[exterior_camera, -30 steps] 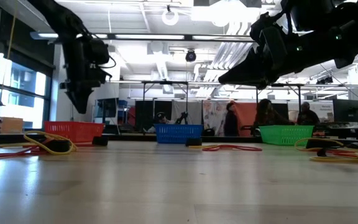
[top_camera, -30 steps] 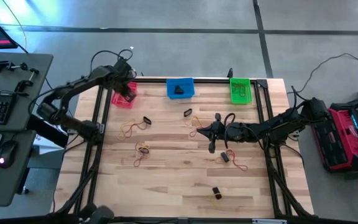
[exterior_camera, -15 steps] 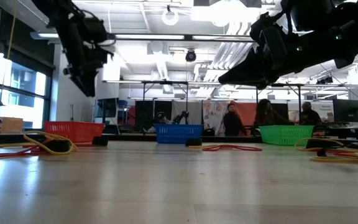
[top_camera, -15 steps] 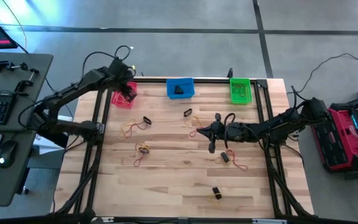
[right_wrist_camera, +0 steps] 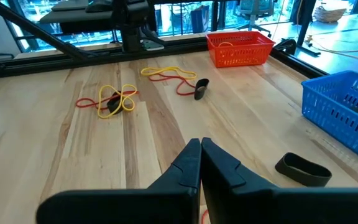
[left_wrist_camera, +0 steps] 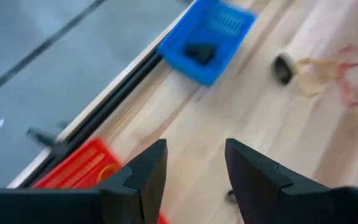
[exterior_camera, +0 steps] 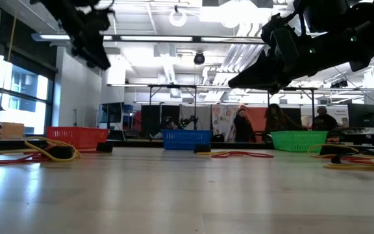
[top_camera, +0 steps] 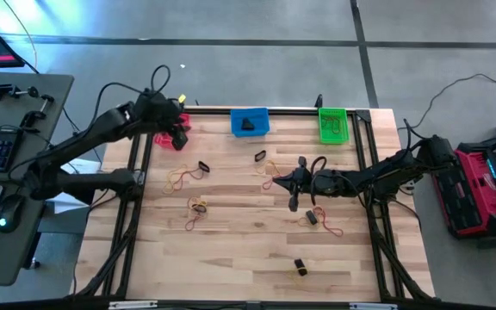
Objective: Sort rubber bands into baskets
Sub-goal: Put the red rubber band into the green bin
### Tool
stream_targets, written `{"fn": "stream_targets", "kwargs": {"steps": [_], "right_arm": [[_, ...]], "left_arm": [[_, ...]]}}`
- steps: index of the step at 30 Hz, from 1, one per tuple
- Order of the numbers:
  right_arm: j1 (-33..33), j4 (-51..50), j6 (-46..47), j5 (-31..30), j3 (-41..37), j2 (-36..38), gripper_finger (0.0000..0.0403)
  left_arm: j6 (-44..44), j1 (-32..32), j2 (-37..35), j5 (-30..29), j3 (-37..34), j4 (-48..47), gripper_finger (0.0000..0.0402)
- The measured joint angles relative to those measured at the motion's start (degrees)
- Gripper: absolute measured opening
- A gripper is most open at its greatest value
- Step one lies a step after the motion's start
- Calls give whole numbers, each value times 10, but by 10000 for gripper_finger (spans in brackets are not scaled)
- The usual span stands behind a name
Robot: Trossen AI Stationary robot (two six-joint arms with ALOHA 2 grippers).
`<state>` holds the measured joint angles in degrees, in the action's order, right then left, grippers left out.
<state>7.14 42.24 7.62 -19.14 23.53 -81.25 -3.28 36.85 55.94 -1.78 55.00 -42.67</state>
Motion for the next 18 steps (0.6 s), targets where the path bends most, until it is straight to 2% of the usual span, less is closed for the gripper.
{"fn": "stream_targets", "kwargs": {"steps": [6, 11, 18], "right_arm": [[0, 0, 0, 0, 0, 0, 0], [0, 0, 1, -14, 0, 0, 0], [0, 0, 0, -17, 0, 0, 0]], "left_arm": [[13, -95, -32, 1, -14, 69, 156], [12, -174, -36, 25, -45, 137, 156], [-4, -273, -36, 26, -119, 291, 156]]}}
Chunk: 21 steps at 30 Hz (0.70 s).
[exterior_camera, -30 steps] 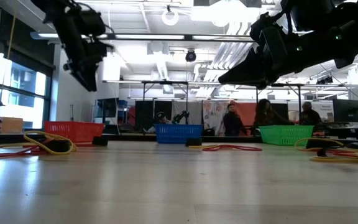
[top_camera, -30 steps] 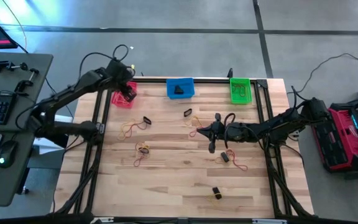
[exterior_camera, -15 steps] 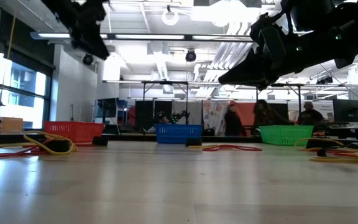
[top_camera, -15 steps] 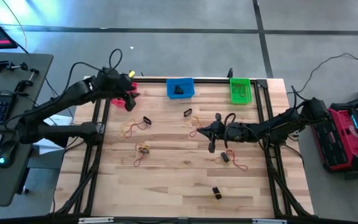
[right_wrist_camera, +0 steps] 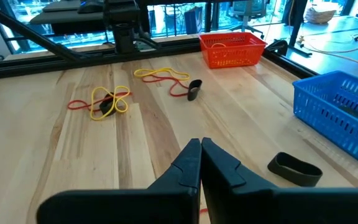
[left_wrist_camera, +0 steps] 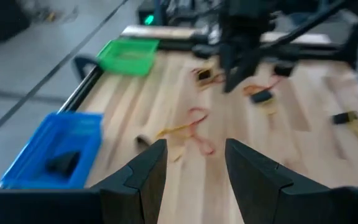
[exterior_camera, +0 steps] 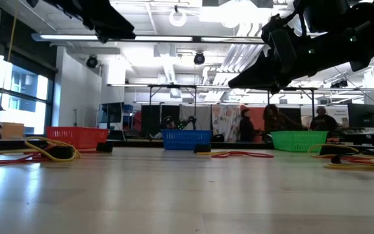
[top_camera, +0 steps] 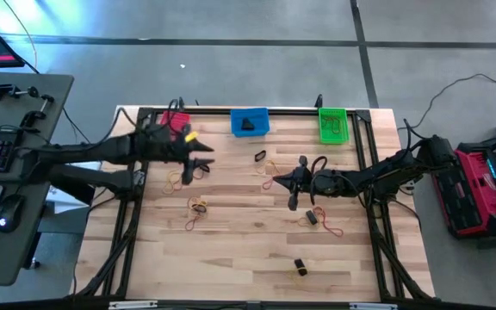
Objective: Sort rubber bands into baskets
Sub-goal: Put the red rubber band into the green bin
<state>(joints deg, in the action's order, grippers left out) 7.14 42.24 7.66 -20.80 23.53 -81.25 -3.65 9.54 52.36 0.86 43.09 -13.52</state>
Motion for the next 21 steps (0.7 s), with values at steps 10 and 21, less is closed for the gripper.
{"fn": "stream_targets", "kwargs": {"steps": [10, 21], "right_arm": [[-1, 8, 11, 1, 0, 0, 0], [2, -183, 26, 4, 91, 0, 0]], "left_arm": [[-40, -104, 1, 8, -104, 157, 156], [-41, -185, 1, 17, -203, 378, 136]]}}
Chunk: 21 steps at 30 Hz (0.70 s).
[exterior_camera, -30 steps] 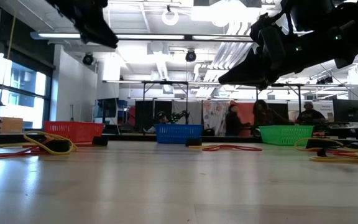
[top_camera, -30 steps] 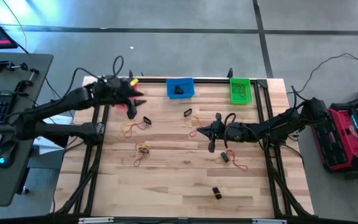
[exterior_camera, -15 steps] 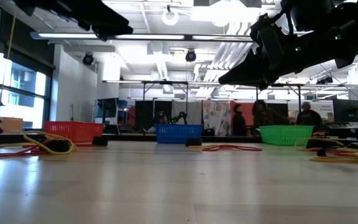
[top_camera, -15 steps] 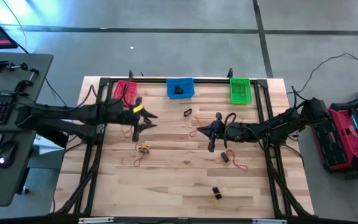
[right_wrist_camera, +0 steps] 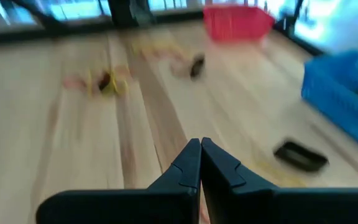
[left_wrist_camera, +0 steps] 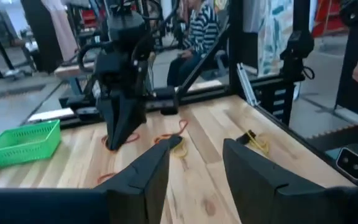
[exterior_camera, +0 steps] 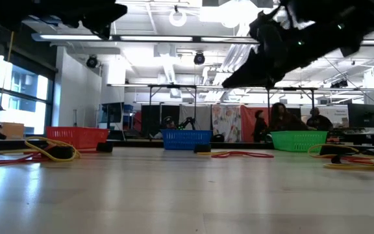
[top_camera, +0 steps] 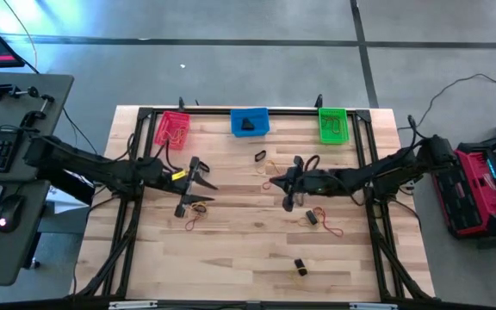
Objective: Sort rubber bands into baskets
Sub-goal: Put the red rubber band into the green bin
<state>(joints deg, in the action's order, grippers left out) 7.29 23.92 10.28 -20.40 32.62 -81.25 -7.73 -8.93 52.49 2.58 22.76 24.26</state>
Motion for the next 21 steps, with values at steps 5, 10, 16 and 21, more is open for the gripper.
{"fn": "stream_targets", "kwargs": {"steps": [5, 10, 16, 21], "right_arm": [[0, -231, 45, -2, 99, 0, 0], [0, -369, 64, -2, 172, 0, 2], [-7, -429, 77, 0, 222, 0, 33], [-35, -450, 92, 26, 225, -6, 82]], "left_arm": [[6, -9, 0, -1, -16, -5, 96], [6, -22, 1, -2, -27, -2, 51], [15, -31, 12, -3, -63, 95, 3], [23, -32, 23, -15, -81, 141, 3]]}}
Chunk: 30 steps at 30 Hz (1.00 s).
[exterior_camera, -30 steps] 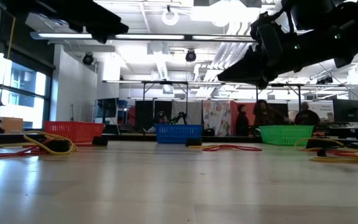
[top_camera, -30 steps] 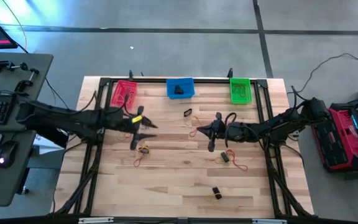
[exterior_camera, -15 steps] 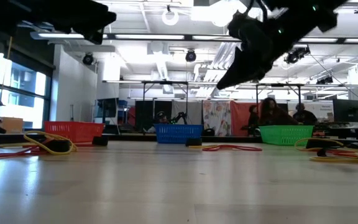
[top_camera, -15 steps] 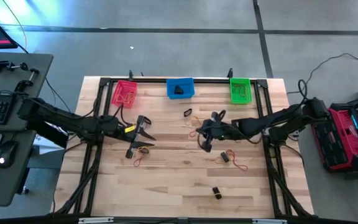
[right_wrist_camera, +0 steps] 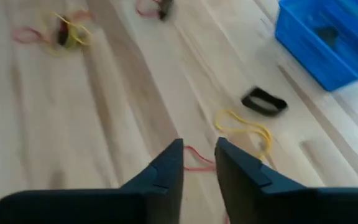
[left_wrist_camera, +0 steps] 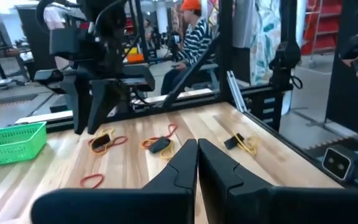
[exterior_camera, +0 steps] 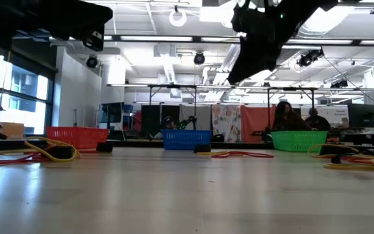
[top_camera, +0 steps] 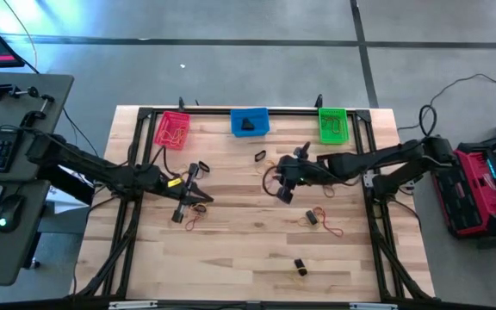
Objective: Sort rubber bands into baskets
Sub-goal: Put the red rubber band into the green bin
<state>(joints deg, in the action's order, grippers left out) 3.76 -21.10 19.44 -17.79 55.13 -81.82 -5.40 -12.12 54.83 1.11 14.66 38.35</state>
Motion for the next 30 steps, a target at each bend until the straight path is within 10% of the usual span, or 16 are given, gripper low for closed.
{"fn": "stream_targets", "kwargs": {"steps": [15, 30], "right_arm": [[-102, -72, -110, 75, 0, -132, 204], [-154, -33, -193, 138, 0, -194, 214]], "left_arm": [[13, -4, 45, -3, -1, 23, 0], [12, -4, 50, -3, -1, 22, 0]]}}
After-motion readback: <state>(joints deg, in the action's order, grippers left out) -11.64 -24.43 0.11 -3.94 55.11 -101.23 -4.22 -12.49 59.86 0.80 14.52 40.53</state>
